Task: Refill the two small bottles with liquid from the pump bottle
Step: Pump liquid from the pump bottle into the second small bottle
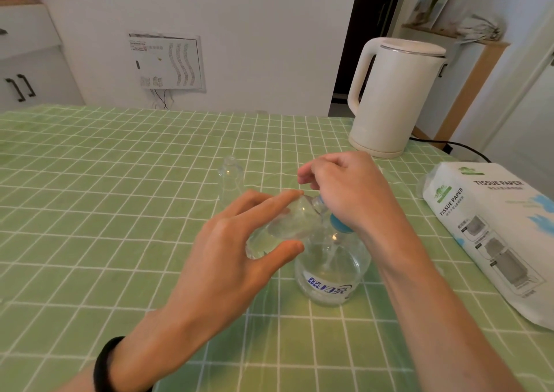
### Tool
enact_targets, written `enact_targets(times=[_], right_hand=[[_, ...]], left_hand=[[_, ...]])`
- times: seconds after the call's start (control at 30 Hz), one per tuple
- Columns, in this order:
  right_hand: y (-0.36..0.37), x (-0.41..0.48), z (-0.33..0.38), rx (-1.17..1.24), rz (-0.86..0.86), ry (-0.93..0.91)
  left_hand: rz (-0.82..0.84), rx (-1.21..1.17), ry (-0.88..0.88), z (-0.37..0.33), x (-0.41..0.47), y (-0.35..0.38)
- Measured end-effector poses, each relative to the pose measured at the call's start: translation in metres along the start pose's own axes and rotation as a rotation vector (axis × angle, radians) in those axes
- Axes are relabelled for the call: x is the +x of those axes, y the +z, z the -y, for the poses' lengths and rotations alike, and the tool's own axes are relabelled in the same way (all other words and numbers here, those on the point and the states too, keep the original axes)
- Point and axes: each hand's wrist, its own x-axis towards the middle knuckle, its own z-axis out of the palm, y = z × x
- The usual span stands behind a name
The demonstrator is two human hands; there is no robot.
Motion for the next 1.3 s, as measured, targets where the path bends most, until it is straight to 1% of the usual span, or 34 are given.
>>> enact_targets(times=[0.2,0.33,0.47,0.63,0.9,1.03,1.17,1.3], right_hand=[[-0.002,-0.003,0.002,0.033,-0.014,-0.025],[-0.003,-0.002,0.0025,0.006,-0.021,-0.061],[-0.0009,0.0035,-0.0004,0.014,-0.022,-0.028],[-0.0006,0.001,-0.0033,0.03,0.023,0.004],[-0.0031,-0.0035,0.0017,-0.001,-0.003,-0.097],[-0.0012,0.0028,-0.0017,0.023,-0.012,-0.051],[-0.0004,0.0023,-0.0039,0.051,0.028,0.007],[-0.0024,-0.0017,-0.0005,0.037,0.027,-0.005]], left_hand=[[-0.007,-0.01,0.01,-0.0018,-0.0008,0.0],[-0.012,-0.017,0.015,-0.0027,-0.0007,-0.0001],[-0.004,-0.009,0.016,0.0001,0.0012,-0.0002],[0.001,-0.004,0.01,-0.0013,-0.0007,-0.0002],[-0.015,-0.018,0.018,-0.0024,-0.0014,-0.0001],[-0.007,-0.017,0.017,0.0008,0.0006,0.0003],[0.003,-0.015,0.007,0.0012,0.0002,0.0007],[-0.006,-0.014,0.008,-0.001,-0.0013,0.0013]])
